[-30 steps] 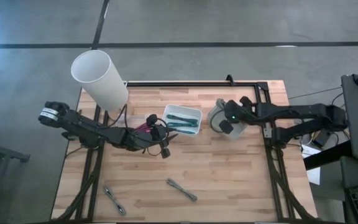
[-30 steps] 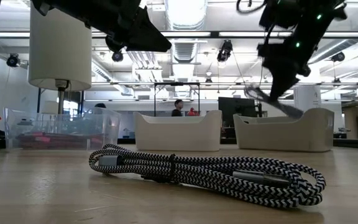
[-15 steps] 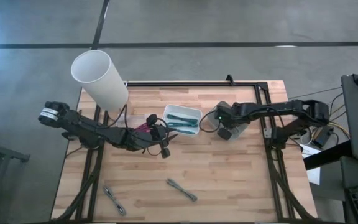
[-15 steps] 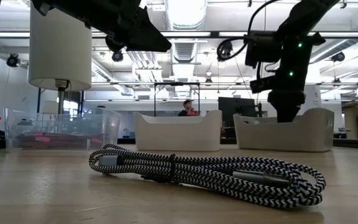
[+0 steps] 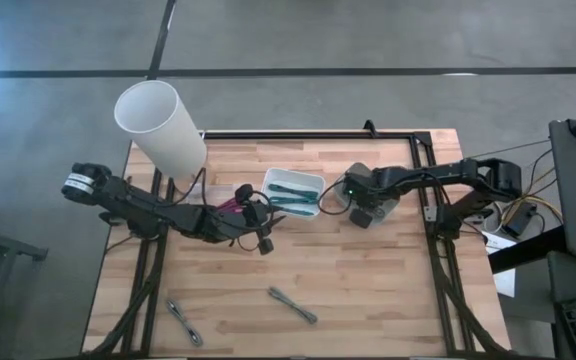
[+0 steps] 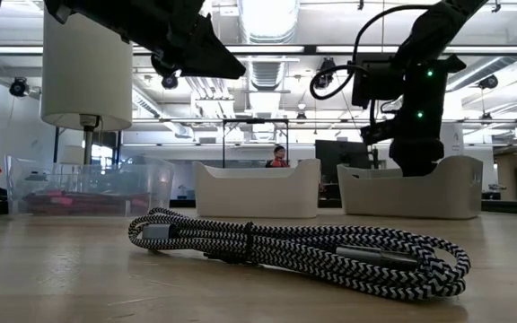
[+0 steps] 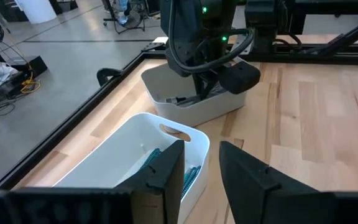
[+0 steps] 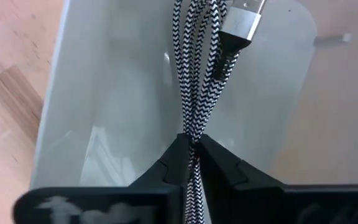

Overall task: Pick & Place USB Port
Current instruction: Put the right black patterned charger cable into the gray bin

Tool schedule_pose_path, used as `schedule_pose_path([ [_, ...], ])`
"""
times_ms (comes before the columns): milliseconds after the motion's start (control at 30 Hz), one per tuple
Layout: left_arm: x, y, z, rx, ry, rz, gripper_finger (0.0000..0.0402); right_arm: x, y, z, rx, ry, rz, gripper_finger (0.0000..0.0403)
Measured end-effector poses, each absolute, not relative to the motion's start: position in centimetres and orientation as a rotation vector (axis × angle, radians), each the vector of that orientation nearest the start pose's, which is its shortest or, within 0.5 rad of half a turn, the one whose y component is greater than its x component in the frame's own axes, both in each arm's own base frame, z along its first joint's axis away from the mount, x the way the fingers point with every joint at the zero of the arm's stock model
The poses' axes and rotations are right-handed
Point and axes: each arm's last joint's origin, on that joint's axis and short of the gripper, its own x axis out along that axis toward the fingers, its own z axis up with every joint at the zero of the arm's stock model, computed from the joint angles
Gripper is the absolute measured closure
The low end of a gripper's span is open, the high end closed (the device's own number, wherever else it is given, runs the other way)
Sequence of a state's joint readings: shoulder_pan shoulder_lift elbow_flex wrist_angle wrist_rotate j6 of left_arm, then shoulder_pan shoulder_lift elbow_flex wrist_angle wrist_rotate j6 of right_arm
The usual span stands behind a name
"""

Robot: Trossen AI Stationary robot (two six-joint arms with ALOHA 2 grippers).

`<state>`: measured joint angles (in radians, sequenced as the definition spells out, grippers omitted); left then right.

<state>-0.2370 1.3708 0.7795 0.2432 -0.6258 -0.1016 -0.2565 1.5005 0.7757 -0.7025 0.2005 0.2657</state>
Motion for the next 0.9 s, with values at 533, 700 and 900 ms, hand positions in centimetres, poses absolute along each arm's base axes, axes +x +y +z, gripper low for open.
schedule_pose_path([
  [533, 28.6, -5.1, 24.4, 0.064, 0.306, 0.399, 0.0282, 22.5, -6.1, 17.3, 0.247, 1.294, -0.559, 0.0290],
  [700, 28.6, -5.1, 24.4, 0.063, 0.305, 0.399, 0.0282, 22.2, -4.9, 20.5, 0.256, 1.138, -0.532, 0.0287],
  [900, 28.6, -5.1, 24.4, 0.063, 0.305, 0.399, 0.0282, 22.3, -1.9, 23.3, 0.287, 0.935, -0.438, 0.0293],
])
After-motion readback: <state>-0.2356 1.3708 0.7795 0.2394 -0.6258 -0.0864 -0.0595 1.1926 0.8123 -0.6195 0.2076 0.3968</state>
